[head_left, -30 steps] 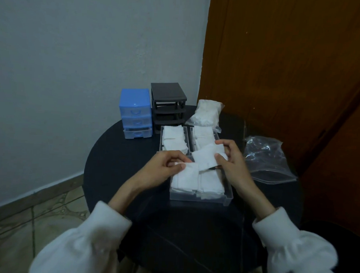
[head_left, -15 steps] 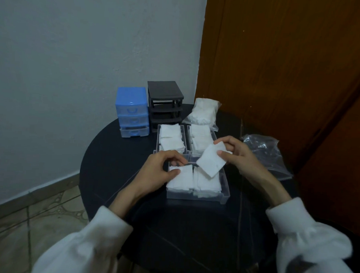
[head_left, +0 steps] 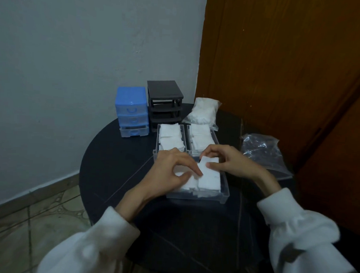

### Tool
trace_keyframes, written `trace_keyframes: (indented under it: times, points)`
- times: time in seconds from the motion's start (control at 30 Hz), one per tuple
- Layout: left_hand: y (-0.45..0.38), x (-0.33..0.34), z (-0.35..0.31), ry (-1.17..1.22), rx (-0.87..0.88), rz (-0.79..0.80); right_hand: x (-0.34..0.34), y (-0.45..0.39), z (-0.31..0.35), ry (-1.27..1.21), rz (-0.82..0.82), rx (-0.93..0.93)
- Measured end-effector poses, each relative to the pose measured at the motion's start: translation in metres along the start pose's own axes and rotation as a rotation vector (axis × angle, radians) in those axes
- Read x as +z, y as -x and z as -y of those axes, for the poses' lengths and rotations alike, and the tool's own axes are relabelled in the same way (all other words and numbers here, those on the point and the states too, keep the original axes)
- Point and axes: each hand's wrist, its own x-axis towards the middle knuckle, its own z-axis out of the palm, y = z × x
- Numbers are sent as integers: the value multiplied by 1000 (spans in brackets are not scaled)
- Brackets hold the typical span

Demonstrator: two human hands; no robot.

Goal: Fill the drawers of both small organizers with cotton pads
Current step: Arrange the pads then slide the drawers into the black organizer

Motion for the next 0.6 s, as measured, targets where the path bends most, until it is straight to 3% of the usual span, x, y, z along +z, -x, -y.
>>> trace_keyframes:
  times: [0.13, 0.33, 0.47, 0.6]
  points:
    - [-3, 12, -4, -167, 20, 54, 1, 2, -3, 3, -51, -28]
    - [-3, 14, 0, -210, -14, 43, 5, 10, 1, 95, -208, -49]
    - [1, 13, 2, -85, -62, -101, 18, 29, 10, 222, -291, -77]
    - [18, 11, 6, -69, -105, -201, 42, 47, 19, 415, -227, -47]
